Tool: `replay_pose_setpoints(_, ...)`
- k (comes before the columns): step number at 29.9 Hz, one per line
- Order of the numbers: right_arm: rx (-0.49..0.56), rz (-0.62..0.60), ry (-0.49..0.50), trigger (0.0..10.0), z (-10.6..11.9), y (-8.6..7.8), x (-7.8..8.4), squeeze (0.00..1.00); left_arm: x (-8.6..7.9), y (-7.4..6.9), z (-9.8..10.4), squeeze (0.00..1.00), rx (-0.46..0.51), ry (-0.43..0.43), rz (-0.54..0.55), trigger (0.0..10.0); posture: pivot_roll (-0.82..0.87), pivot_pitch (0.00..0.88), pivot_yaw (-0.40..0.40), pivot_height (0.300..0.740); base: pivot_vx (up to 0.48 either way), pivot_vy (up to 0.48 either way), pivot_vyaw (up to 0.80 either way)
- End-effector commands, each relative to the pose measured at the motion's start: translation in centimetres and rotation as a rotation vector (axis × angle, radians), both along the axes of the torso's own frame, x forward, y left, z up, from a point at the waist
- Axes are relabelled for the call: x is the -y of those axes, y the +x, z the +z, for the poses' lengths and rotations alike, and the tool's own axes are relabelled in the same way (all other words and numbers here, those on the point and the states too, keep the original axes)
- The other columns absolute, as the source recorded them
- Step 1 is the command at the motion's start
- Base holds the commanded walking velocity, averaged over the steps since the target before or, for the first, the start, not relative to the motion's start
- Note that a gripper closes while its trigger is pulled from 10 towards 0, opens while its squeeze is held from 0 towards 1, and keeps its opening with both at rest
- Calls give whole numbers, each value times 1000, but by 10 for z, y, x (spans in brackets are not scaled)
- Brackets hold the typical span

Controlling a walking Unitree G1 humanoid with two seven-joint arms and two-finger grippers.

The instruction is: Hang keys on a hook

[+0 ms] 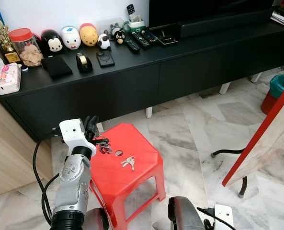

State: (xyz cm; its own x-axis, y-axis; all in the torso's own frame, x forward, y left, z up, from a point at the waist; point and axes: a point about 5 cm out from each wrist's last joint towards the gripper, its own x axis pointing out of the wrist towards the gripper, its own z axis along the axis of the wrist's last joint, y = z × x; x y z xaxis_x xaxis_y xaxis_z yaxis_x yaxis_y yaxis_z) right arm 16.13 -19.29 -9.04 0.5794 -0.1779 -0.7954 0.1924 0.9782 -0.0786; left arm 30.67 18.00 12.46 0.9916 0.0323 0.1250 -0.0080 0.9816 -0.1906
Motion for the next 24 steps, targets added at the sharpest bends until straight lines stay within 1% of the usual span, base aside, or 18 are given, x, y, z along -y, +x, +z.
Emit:
replay_pose_setpoints(1,-24,22,39,10000,-5,-7,-15,0,3,0,6,0,21,-7,-19,10000,-134,88,5,593,-240,0,0)
replay_pose_setpoints(24,-30,20,41,10000,-5,-7,-14,0,3,0,6,0,20,-8,-18,10000,-133,86,5,593,-303,0,0)
